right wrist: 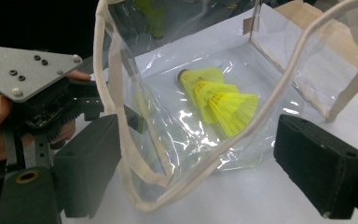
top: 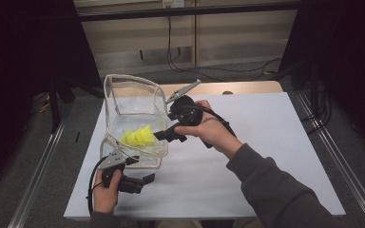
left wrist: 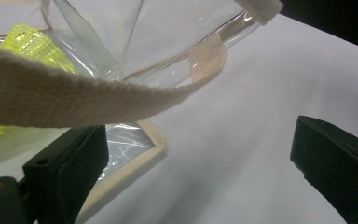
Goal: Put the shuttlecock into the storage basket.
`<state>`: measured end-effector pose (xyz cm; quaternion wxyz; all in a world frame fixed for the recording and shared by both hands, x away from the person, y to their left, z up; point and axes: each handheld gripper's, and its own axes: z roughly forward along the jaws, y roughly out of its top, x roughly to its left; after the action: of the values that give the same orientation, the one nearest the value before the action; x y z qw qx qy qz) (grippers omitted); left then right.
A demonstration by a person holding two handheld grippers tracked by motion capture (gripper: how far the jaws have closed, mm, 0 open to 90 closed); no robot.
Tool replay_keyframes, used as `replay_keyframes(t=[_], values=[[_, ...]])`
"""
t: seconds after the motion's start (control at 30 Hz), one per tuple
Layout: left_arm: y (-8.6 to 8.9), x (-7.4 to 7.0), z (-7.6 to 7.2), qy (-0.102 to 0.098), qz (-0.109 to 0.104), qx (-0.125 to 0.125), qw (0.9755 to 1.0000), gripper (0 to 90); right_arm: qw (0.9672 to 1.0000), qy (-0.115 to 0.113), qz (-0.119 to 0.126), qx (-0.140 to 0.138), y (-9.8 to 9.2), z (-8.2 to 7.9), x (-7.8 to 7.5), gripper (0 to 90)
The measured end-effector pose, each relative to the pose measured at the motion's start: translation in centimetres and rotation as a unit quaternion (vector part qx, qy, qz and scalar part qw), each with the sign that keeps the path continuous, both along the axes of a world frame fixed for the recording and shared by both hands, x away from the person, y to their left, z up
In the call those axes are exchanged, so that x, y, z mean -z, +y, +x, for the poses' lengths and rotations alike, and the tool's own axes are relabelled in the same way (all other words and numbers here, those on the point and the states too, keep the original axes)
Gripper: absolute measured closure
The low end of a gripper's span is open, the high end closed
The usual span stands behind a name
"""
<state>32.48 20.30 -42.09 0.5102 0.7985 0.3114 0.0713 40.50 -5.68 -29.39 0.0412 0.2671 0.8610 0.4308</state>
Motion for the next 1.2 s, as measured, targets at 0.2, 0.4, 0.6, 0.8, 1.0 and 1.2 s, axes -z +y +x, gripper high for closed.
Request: replay_keyframes(t=[0.2, 0.4, 0.6, 0.8, 1.0, 1.2], values=[[0.0, 0.0, 0.0, 0.0, 0.001, 0.0, 1.0, 4.1, 1.0, -0.004, 0.003, 0.001, -1.2, -0.3, 0.0, 14.6], [-0.1, 0.0, 0.0, -0.001, 0.0, 0.0, 1.0, 4.1, 0.9999, -0.005, 0.007, 0.006, -2.4, -0.6, 0.2, 14.5], [-0.1, 0.0, 0.0, -0.002, 0.0, 0.0, 1.0, 4.1, 0.9999, -0.005, 0.015, 0.007, -3.3, -0.9, 0.7, 14.5], [0.0, -0.1, 0.0, -0.002, 0.004, 0.0, 1.0, 4.1, 0.9997, -0.01, 0.018, 0.014, -4.1, -0.9, 1.0, 14.3], [-0.1, 0.0, 0.0, -0.001, 0.002, 0.001, 1.0, 4.1, 0.9993, -0.012, 0.026, 0.022, -5.3, -1.0, 1.2, 14.2], [-0.1, -0.1, 0.0, -0.002, 0.002, -0.001, 1.0, 4.1, 0.9991, -0.016, 0.028, 0.029, -6.2, -1.0, 1.8, 14.0]])
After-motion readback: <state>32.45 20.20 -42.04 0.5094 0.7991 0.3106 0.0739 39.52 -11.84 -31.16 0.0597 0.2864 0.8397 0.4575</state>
